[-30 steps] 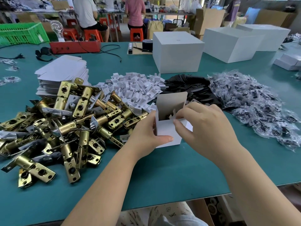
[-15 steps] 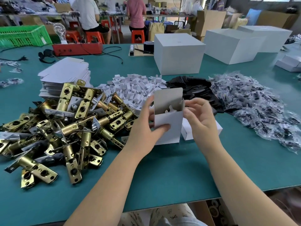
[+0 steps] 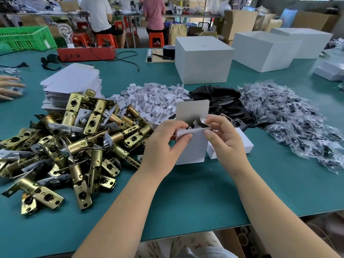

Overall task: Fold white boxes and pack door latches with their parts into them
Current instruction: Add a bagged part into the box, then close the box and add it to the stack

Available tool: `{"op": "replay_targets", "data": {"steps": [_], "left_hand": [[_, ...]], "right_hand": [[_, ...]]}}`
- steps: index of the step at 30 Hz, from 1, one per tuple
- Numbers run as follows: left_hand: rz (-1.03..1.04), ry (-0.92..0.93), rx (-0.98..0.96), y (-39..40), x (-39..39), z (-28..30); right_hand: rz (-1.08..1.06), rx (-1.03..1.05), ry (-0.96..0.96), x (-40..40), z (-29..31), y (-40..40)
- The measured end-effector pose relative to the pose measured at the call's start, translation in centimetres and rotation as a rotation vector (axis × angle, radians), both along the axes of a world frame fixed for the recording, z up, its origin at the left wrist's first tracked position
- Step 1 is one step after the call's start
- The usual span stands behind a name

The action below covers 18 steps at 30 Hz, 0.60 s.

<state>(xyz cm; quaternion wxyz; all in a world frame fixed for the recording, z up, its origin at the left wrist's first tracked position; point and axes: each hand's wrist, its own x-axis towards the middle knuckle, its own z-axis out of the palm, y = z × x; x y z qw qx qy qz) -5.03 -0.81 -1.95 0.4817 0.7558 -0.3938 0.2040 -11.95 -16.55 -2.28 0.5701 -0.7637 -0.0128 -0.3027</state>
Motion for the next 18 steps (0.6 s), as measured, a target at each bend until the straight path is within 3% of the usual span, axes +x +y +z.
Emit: {"op": "replay_targets", "data": {"steps": [7,13,16,18], "left_hand": [[-0.011,-0.005,-0.055,0.2,0.1,0.4],[-0.046,0.315,-0.226,-0.3,-1.0,1.0],[-0.091,0.477,-0.285,-0.5,-1.1,1.3],[-0.099,0.483,-0.3,-0.5,-1.0,1.3]], "right_hand": [[-0.081,-0.017,-0.026,0.4,0.3,0.1],[-0.085,0.001,-0.023,0.6,1.1,1.0],[-0.128,-0.154,-0.029,0.7,1.5,1.1],[-0.158,-0.267,-0.044,0.7,1.6,0.8]]}}
